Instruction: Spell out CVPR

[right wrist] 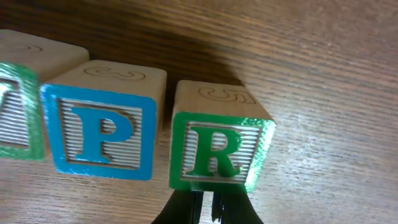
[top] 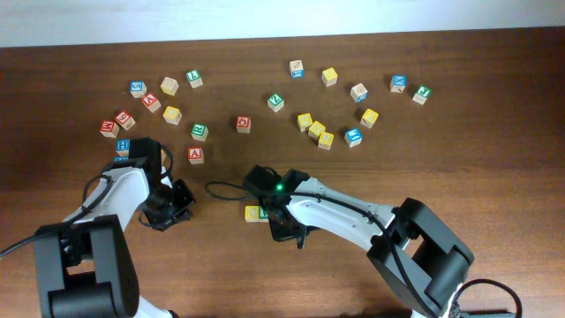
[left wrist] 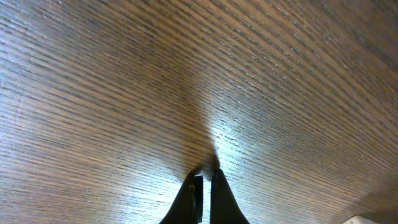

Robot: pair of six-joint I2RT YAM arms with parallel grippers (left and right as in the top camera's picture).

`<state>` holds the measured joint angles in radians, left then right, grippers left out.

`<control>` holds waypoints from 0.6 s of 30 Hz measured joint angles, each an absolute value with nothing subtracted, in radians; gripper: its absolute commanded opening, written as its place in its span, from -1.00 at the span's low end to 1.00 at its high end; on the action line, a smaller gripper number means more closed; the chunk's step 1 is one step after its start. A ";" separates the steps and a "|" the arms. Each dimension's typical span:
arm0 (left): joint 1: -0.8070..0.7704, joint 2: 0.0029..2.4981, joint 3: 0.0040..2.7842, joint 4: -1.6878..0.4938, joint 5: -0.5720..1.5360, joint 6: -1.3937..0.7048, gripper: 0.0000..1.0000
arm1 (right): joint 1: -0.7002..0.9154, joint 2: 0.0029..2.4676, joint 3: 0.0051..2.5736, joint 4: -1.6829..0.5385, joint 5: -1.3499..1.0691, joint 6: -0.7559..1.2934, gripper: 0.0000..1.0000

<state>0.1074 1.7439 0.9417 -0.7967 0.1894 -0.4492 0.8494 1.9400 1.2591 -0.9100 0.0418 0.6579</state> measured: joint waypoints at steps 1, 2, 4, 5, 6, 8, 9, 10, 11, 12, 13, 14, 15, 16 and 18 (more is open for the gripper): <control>0.107 1.744 0.942 -0.797 0.189 -0.449 -1.00 | 0.849 1.940 1.259 -0.906 0.041 0.654 -0.92; 0.107 1.744 0.942 -0.797 0.189 -0.449 -1.00 | 0.849 1.940 1.259 -0.902 0.038 0.654 -0.92; 0.107 1.744 0.942 -0.797 0.189 -0.449 -1.00 | 0.849 1.940 1.259 -0.900 0.025 0.654 -0.92; 0.107 1.744 0.942 -0.797 0.189 -0.449 -1.00 | 0.849 1.940 1.259 -0.900 0.021 0.654 -0.92; 0.107 1.744 0.942 -0.797 0.189 -0.449 -1.00 | 0.849 1.940 1.259 -0.907 0.017 0.653 -0.92; 0.107 1.744 0.942 -0.797 0.189 -0.449 -1.00 | 0.849 1.940 1.282 -0.970 0.011 0.654 -0.92; 0.107 1.744 0.942 -0.798 0.189 -0.449 -1.00 | 0.849 1.939 1.306 -1.003 0.009 0.653 -0.92; 0.104 1.744 0.942 -0.800 0.189 -0.449 -1.00 | 0.843 1.934 1.350 -1.067 0.006 0.651 -0.92; 0.097 1.744 0.942 -0.801 0.185 -0.449 -1.00 | 0.833 1.927 1.389 -1.100 0.001 0.651 -0.92; 0.090 1.744 0.942 -0.801 0.183 -0.449 -1.00 | 0.818 1.919 1.416 -1.133 -0.007 0.651 -0.92; 0.078 1.744 0.942 -0.801 0.182 -0.449 -1.00 | 0.788 1.901 1.438 -1.162 -0.012 0.650 -0.92; 0.052 1.744 0.942 -0.800 0.182 -0.449 -1.00 | 0.734 1.874 1.451 -1.179 -0.019 0.646 -0.92; 0.018 1.744 0.942 -0.796 0.182 -0.450 -1.00 | 0.667 1.851 1.456 -1.196 -0.018 0.643 -0.92; 0.003 1.744 0.942 -0.788 0.181 -0.450 -1.00 | 0.632 1.850 1.455 -1.196 -0.020 0.627 -0.92; -0.024 1.744 0.944 -0.770 0.182 -0.461 -1.00 | 0.578 1.850 1.422 -1.158 -0.024 0.605 -0.92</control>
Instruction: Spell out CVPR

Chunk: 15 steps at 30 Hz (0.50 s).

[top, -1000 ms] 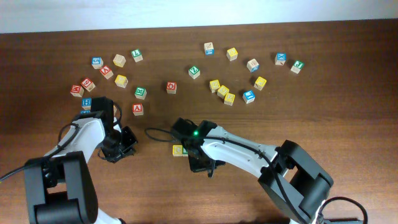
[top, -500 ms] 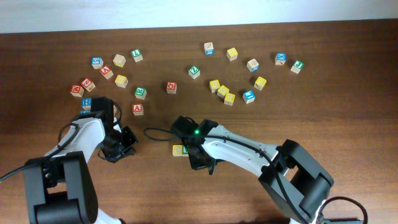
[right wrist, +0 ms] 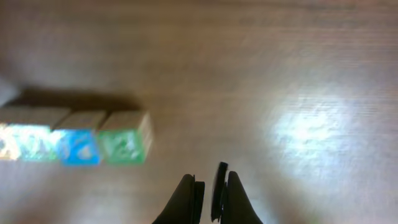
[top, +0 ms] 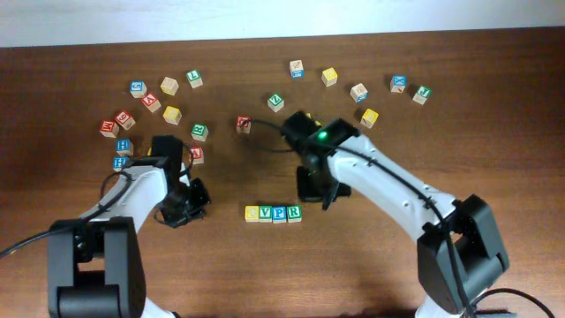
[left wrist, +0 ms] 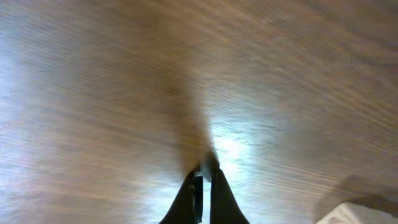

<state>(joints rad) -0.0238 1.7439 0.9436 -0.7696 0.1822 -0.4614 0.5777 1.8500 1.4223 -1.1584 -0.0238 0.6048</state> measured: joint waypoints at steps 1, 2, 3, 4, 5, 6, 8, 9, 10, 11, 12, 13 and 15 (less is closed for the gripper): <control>-0.051 1.744 0.944 -0.760 0.183 -0.468 -1.00 | 0.545 1.850 1.381 -1.132 -0.030 0.595 -0.92; -0.071 1.744 0.944 -0.756 0.183 -0.469 -1.00 | 0.539 1.850 1.348 -1.097 -0.043 0.590 -0.92; -0.089 1.744 0.944 -0.756 0.183 -0.472 -1.00 | 0.542 1.850 1.311 -1.031 -0.075 0.586 -0.92; -0.112 1.744 0.945 -0.752 0.183 -0.472 -1.00 | 0.544 1.850 1.288 -0.992 -0.091 0.583 -0.92; -0.128 1.744 0.945 -0.752 0.184 -0.473 -1.00 | 0.545 1.850 1.263 -0.961 -0.110 0.582 -0.92; -0.152 1.744 0.945 -0.752 0.184 -0.480 -1.00 | 0.545 1.850 1.229 -0.929 -0.139 0.578 -0.92; -0.189 1.744 0.945 -0.743 0.186 -0.498 -1.00 | 0.545 1.850 1.197 -0.888 -0.173 0.576 -0.92; -0.202 1.744 0.945 -0.738 0.186 -0.503 -1.00 | 0.545 1.850 1.184 -0.879 -0.184 0.576 -0.91; -0.212 1.744 0.945 -0.735 0.186 -0.507 -1.00 | 0.545 1.850 1.174 -0.877 -0.194 0.575 -0.91; -0.218 1.744 0.945 -0.733 0.187 -0.513 -1.00 | 0.545 1.850 1.165 -0.862 -0.209 0.575 -0.91; -0.226 1.744 0.945 -0.733 0.187 -0.515 -1.00 | 0.545 1.850 1.161 -0.858 -0.216 0.576 -0.91; -0.232 1.744 0.945 -0.731 0.186 -0.517 -1.00 | 0.545 1.850 1.157 -0.850 -0.221 0.576 -0.91; -0.254 1.744 0.945 -0.718 0.188 -0.518 -1.00 | 0.548 1.850 1.140 -0.816 -0.241 0.576 -0.91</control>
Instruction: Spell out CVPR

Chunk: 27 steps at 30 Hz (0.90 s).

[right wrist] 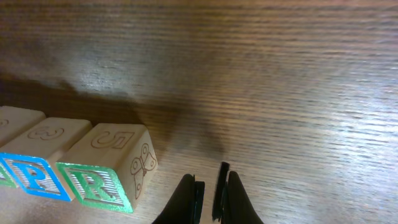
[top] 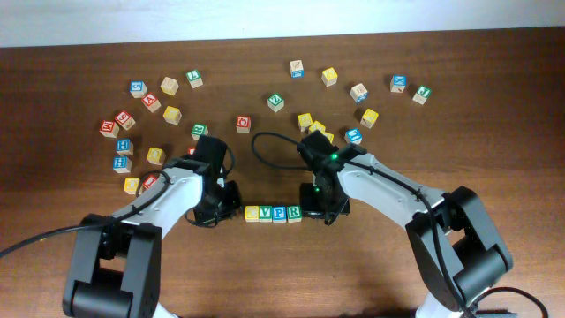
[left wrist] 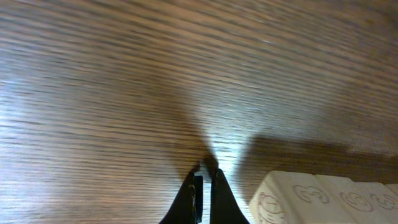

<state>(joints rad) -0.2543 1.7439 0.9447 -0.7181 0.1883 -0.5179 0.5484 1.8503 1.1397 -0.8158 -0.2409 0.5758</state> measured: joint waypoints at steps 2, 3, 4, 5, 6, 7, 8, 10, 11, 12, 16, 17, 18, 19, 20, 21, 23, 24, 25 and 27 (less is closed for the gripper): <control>-0.270 1.744 0.945 -0.717 0.194 -0.520 -1.00 | 0.558 1.850 1.125 -0.795 -0.255 0.577 -0.91; -0.280 1.744 0.945 -0.717 0.194 -0.521 -1.00 | 0.572 1.850 1.123 -0.780 -0.261 0.576 -0.91; -0.286 1.745 0.945 -0.717 0.197 -0.521 -1.00 | 0.582 1.850 1.123 -0.774 -0.266 0.576 -0.91; -0.288 1.745 0.945 -0.717 0.198 -0.521 -1.00 | 0.587 1.850 1.123 -0.773 -0.268 0.576 -0.91; -0.290 1.745 0.945 -0.717 0.200 -0.521 -1.00 | 0.591 1.850 1.123 -0.773 -0.271 0.577 -0.91; -0.290 1.745 0.945 -0.716 0.202 -0.521 -1.00 | 0.593 1.850 1.123 -0.773 -0.275 0.577 -0.91; -0.290 1.745 0.945 -0.717 0.202 -0.521 -1.00 | 0.593 1.850 1.123 -0.771 -0.276 0.577 -0.92; -0.290 1.745 0.945 -0.714 0.207 -0.521 -1.00 | 0.593 1.850 1.123 -0.768 -0.284 0.576 -0.92; -0.290 1.745 0.945 -0.714 0.210 -0.521 -1.00 | 0.593 1.850 1.123 -0.760 -0.296 0.577 -0.92; -0.290 1.745 0.945 -0.714 0.212 -0.521 -1.00 | 0.593 1.850 1.123 -0.756 -0.302 0.577 -0.92; -0.290 1.745 0.945 -0.714 0.230 -0.521 -1.00 | 0.593 1.850 1.122 -0.750 -0.317 0.577 -0.92; -0.290 1.745 0.945 -0.714 0.232 -0.522 -1.00 | 0.593 1.850 1.122 -0.749 -0.317 0.578 -0.92; -0.290 1.745 0.945 -0.714 0.232 -0.522 -1.00 | 0.593 1.850 1.122 -0.747 -0.317 0.577 -0.92; -0.290 1.745 0.945 -0.714 0.233 -0.522 -1.00 | 0.593 1.850 1.122 -0.746 -0.318 0.577 -0.92; -0.290 1.745 0.945 -0.714 0.233 -0.522 -1.00 | 0.593 1.850 1.122 -0.746 -0.320 0.577 -0.91; -0.290 1.745 0.945 -0.714 0.235 -0.523 -1.00 | 0.593 1.850 1.122 -0.745 -0.320 0.577 -0.92; -0.290 1.745 0.945 -0.714 0.235 -0.524 -1.00 | 0.593 1.850 1.122 -0.739 -0.320 0.577 -0.92; -0.290 1.745 0.945 -0.715 0.235 -0.524 -1.00 | 0.593 1.850 1.122 -0.733 -0.320 0.576 -0.92; -0.290 1.745 0.945 -0.716 0.235 -0.524 -1.00 | 0.593 1.850 1.122 -0.727 -0.320 0.576 -0.92; -0.290 1.745 0.945 -0.717 0.237 -0.524 -1.00 | 0.593 1.850 1.122 -0.726 -0.320 0.576 -0.92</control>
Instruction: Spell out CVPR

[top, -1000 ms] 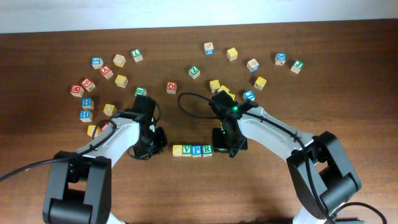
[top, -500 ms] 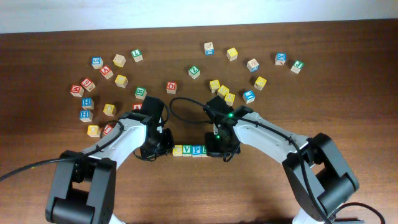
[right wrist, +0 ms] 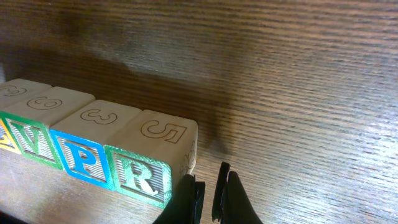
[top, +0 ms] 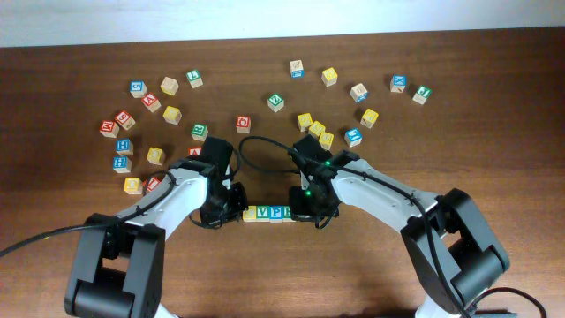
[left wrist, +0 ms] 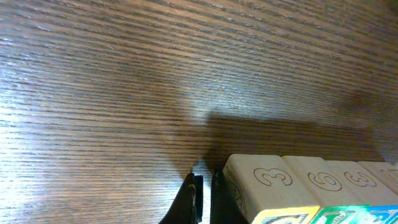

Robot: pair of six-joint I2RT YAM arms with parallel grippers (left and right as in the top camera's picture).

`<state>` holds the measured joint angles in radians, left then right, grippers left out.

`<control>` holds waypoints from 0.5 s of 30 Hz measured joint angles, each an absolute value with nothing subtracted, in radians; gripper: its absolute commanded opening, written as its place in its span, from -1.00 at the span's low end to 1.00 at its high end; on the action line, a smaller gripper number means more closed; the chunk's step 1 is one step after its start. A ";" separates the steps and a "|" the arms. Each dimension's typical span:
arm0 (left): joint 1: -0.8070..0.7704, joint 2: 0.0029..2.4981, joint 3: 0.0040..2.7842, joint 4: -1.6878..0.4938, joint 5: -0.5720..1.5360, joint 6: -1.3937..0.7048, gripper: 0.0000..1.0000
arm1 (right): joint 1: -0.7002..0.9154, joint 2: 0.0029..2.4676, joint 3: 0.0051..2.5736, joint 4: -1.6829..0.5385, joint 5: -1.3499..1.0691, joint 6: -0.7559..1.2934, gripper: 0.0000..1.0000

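Note:
Four letter blocks lie in one row near the table's front middle: yellow C (top: 252, 213), green V (top: 264, 213), blue P (top: 276, 212) and green R (right wrist: 142, 167). My left gripper (left wrist: 204, 182) is shut and low on the wood, its right finger against the C block (left wrist: 264, 186) at the row's left end. At the other end my right gripper (right wrist: 209, 182) is also shut, its left finger touching the side of the R block. In the overhead view the left gripper (top: 237, 210) and the right gripper (top: 305, 212) flank the row. Neither holds anything.
Several loose letter blocks are scattered behind the row: one group at the far left (top: 152, 102), another at the far right (top: 327, 134). A red block (top: 244, 123) lies between them. The table's far edge (top: 282, 37) runs along the top.
Both shut grippers have come in from a short gap beside the row to rest against its ends. The left one is now at C, the right one at R.
First my right gripper was low, right in front of R, with the left arm well off to the left. Then the right gripper stood behind the finished row. After that both grippers sat near the row's ends, and now they touch them.

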<state>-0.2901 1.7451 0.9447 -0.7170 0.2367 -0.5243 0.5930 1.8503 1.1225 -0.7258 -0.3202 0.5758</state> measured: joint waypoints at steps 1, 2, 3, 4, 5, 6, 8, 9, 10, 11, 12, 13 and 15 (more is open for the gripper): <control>-0.290 1.745 0.945 -0.717 0.240 -0.524 -1.00 | 0.593 1.850 1.122 -0.725 -0.320 0.576 -0.92; -0.290 1.745 0.945 -0.717 0.240 -0.524 -1.00 | 0.593 1.850 1.122 -0.725 -0.320 0.575 -0.92; -0.290 1.745 0.945 -0.715 0.242 -0.524 -1.00 | 0.593 1.850 1.122 -0.725 -0.320 0.575 -0.92; -0.290 1.745 0.945 -0.713 0.243 -0.524 -1.00 | 0.593 1.850 1.122 -0.725 -0.320 0.576 -0.92; -0.290 1.745 0.945 -0.713 0.243 -0.524 -1.00 | 0.593 1.850 1.122 -0.725 -0.320 0.576 -0.92; -0.290 1.745 0.945 -0.711 0.243 -0.524 -1.00 | 0.593 1.850 1.122 -0.725 -0.319 0.576 -0.92; -0.290 1.745 0.945 -0.705 0.243 -0.524 -1.00 | 0.593 1.850 1.122 -0.725 -0.316 0.576 -0.92; -0.290 1.745 0.945 -0.705 0.243 -0.524 -1.00 | 0.593 1.850 1.122 -0.725 -0.316 0.576 -0.92; -0.290 1.745 0.945 -0.706 0.243 -0.524 -1.00 | 0.593 1.850 1.122 -0.725 -0.316 0.576 -0.92; -0.290 1.745 0.945 -0.706 0.243 -0.524 -1.00 | 0.593 1.850 1.122 -0.725 -0.315 0.576 -0.92; -0.290 1.745 0.945 -0.707 0.244 -0.524 -1.00 | 0.593 1.850 1.122 -0.725 -0.313 0.575 -0.92; -0.290 1.745 0.945 -0.710 0.246 -0.524 -1.00 | 0.593 1.850 1.122 -0.723 -0.312 0.576 -0.92; -0.290 1.745 0.945 -0.714 0.247 -0.524 -1.00 | 0.593 1.850 1.122 -0.721 -0.312 0.576 -0.92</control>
<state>-0.2897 1.7451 0.9447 -0.7139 0.2466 -0.5243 0.5930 1.8503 1.1225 -0.7208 -0.3119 0.5758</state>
